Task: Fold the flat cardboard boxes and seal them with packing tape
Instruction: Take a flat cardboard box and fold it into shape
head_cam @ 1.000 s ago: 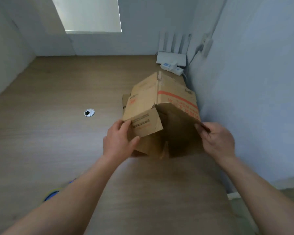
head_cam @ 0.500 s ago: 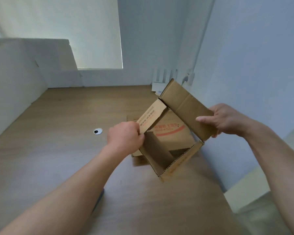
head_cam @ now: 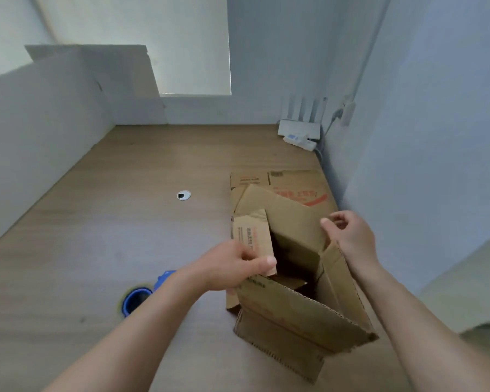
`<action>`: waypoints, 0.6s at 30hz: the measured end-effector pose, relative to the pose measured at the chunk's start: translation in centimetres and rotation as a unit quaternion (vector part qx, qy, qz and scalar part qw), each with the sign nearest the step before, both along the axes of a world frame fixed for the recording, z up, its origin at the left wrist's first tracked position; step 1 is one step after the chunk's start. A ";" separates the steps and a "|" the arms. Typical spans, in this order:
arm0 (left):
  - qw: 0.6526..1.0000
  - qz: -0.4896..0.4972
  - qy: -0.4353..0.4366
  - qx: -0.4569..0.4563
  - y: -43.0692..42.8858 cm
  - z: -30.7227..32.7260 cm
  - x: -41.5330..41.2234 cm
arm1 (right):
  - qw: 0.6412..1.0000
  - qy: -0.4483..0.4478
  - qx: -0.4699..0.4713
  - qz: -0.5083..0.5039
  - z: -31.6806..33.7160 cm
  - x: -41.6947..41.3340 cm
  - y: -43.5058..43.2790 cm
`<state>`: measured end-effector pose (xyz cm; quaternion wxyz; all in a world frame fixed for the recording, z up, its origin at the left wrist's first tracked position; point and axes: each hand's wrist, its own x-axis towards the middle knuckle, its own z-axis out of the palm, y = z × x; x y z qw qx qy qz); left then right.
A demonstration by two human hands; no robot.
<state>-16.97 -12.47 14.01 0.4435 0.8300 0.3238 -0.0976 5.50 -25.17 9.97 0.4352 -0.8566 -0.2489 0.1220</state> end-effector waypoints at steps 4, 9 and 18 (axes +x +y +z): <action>0.998 -0.051 0.044 -0.009 -0.9 -2.6 -0.9 | 0.980 0.028 0.181 -0.077 -3.0 -2.5 -2.5; 1.000 0.016 0.003 0.006 -0.9 -4.4 -1.6 | 0.941 0.178 0.251 0.141 -4.2 -2.9 -4.5; 0.999 0.013 0.003 -0.032 0.1 -2.8 -1.6 | 0.999 0.013 0.018 0.038 -2.9 -3.1 -2.1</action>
